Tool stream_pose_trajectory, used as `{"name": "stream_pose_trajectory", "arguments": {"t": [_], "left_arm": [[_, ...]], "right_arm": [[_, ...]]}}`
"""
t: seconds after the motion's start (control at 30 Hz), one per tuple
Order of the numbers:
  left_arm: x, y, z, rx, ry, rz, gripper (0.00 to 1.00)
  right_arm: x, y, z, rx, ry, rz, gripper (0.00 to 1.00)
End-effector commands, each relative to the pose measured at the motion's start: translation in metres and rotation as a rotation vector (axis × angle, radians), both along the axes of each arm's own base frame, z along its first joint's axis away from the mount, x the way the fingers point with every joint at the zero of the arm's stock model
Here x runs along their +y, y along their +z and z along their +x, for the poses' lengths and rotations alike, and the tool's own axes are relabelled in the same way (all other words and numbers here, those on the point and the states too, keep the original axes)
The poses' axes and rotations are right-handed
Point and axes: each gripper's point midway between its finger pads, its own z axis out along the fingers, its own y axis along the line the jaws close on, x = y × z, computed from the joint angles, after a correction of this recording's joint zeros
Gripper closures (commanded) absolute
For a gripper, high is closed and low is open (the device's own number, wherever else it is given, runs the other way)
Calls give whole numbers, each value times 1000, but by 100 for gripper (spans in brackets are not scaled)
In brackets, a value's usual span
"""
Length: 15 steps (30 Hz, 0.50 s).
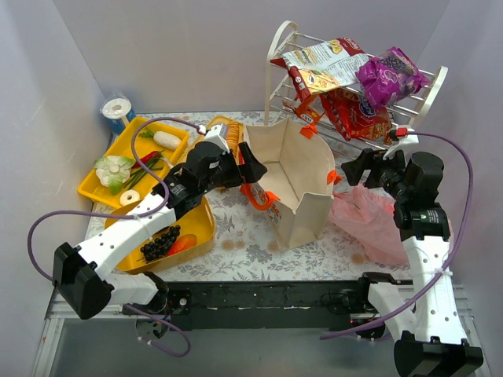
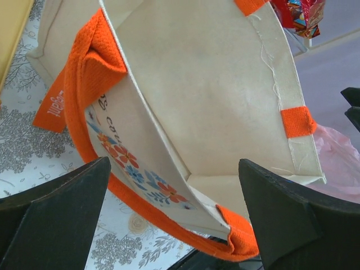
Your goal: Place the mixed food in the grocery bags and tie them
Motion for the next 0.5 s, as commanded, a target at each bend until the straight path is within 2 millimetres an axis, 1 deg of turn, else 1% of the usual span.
{"name": "stream_pose_trajectory", "arguments": {"t": [0.0,0.03,0.1,0.13,0.2,0.23,0.3,0.33,0.37,0.4,0.43,0.47], "left_arm": [[-19,-5,12,-24,-33,-21,3],[-20,-8,15,-27,-35,-12,5],[-21,-21,20,-11,-39,23,14],[-18,-24,22,-18,-43,49,28],[-13,-25,24,-32,-40,76,44],[-5,-26,27,-42,-37,104,62],[3,-22,29,-58,-37,126,78],[11,-18,29,-72,-33,140,86],[15,-14,30,-102,-44,169,90],[15,-10,26,-120,-80,174,92],[22,-7,27,-134,-82,188,93],[25,-5,26,-159,-108,216,96]], "right_arm": [[23,33,-3,-85,115,2,18],[35,34,-4,-82,152,1,19],[48,34,-4,-77,178,-8,20],[64,31,-6,-67,210,-18,20],[79,34,-9,-72,240,-28,21],[93,32,-11,-65,268,-37,20],[104,43,-14,-77,292,-48,20],[113,43,-12,-69,308,-65,20],[116,67,-11,-122,314,-70,19],[118,75,-10,-125,319,-78,18],[122,77,-4,-118,322,-89,17],[123,91,-1,-145,322,-94,14]]}}
